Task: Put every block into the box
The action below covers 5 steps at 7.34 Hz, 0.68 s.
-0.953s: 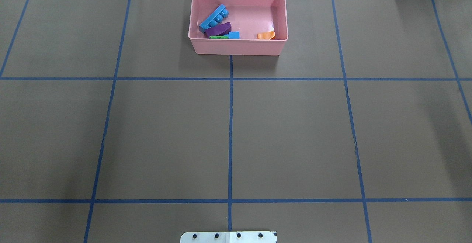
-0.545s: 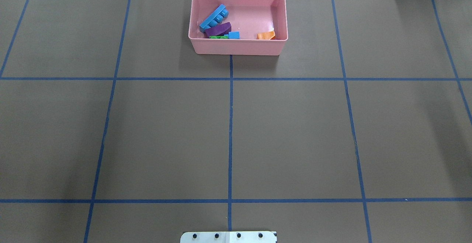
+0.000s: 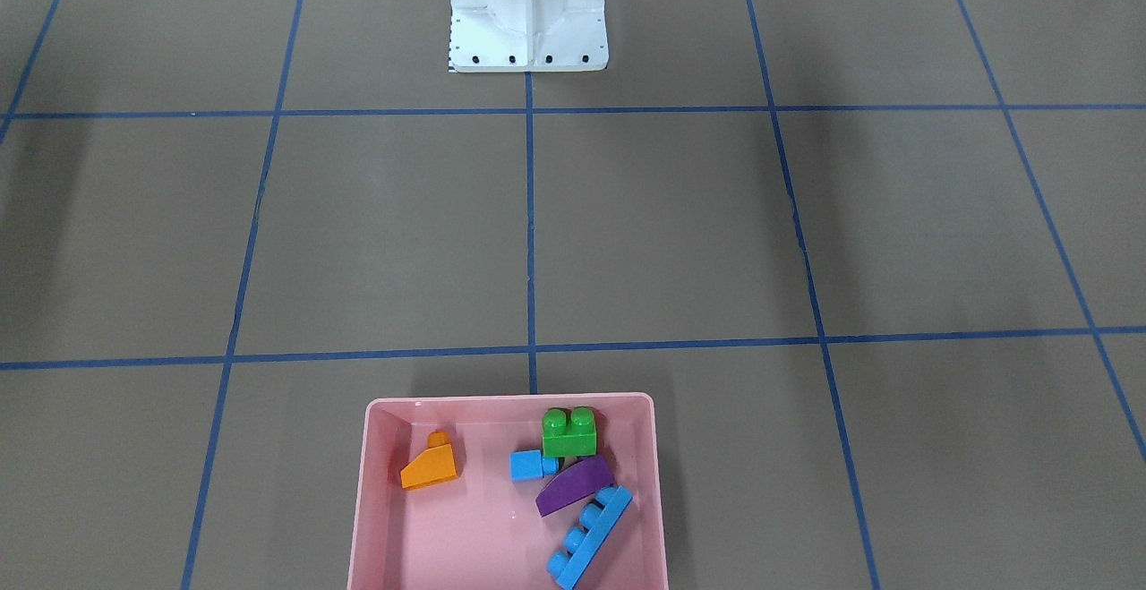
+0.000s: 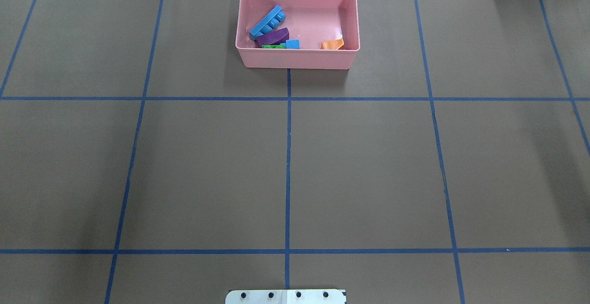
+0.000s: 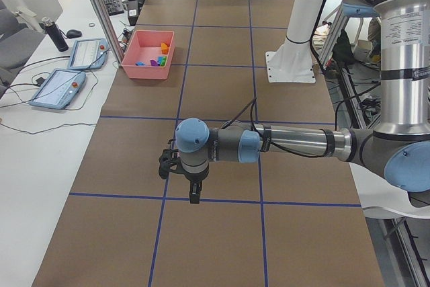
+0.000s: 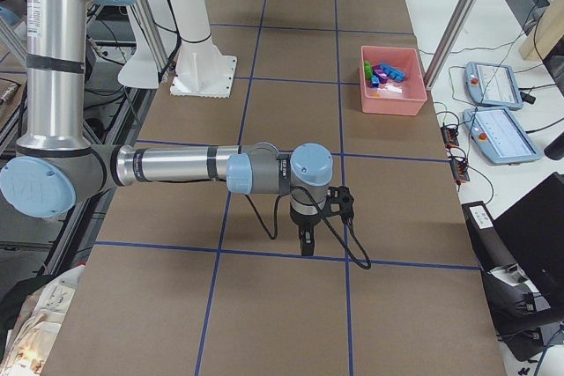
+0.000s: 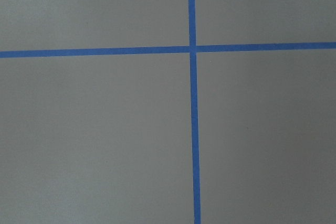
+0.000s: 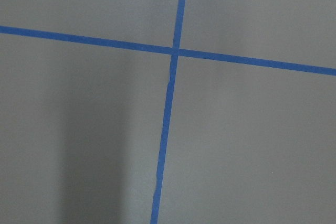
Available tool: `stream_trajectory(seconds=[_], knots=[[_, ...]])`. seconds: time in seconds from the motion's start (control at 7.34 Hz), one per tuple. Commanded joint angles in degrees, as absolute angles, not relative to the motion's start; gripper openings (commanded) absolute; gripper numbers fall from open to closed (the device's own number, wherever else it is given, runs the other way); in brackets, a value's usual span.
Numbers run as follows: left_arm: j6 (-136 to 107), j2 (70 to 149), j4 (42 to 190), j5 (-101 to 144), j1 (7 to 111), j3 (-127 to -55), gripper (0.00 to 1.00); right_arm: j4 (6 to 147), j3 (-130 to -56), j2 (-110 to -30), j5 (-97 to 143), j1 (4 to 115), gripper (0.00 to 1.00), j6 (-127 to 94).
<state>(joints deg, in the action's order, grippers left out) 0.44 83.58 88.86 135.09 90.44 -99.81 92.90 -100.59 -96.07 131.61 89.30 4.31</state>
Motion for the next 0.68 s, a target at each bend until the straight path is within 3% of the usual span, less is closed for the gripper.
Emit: stream_trajectory(seconds=[0.0,0.54], knots=[[0.44,83.58,88.86,135.09,90.44,-99.93,1.00,92.99,-100.55,-96.06,131.66,89.30,1.00,4.31],[0.44,83.58,88.86,135.09,90.35,-99.93,1.00,93.08,-100.46,-96.06,131.66,89.30,1.00,4.31]])
